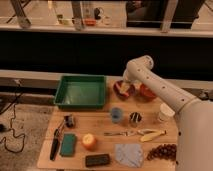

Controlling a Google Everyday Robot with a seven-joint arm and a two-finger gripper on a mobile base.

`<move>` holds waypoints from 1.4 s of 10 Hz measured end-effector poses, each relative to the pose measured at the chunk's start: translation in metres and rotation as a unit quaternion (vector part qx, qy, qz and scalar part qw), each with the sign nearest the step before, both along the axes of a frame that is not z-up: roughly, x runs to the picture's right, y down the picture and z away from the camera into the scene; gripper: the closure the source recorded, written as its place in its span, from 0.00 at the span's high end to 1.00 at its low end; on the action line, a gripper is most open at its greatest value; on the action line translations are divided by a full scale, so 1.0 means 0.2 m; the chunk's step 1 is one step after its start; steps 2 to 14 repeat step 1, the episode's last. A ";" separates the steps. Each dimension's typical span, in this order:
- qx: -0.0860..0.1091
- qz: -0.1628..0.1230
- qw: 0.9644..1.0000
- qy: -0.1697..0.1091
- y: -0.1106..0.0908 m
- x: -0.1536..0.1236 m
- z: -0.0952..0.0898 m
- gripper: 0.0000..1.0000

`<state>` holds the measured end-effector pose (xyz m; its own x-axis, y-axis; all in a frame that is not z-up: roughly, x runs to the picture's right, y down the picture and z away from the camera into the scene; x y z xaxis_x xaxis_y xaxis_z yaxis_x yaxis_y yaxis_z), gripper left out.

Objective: Place pepper in purple bowl

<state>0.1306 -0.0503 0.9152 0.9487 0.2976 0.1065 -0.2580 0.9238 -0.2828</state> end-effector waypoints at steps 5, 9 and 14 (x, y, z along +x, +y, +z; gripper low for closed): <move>0.000 0.000 1.000 0.000 0.00 0.00 0.00 0.80; 0.000 0.000 1.000 0.000 0.00 0.00 0.00 0.80; 0.000 0.000 1.000 0.000 0.00 0.00 0.00 0.80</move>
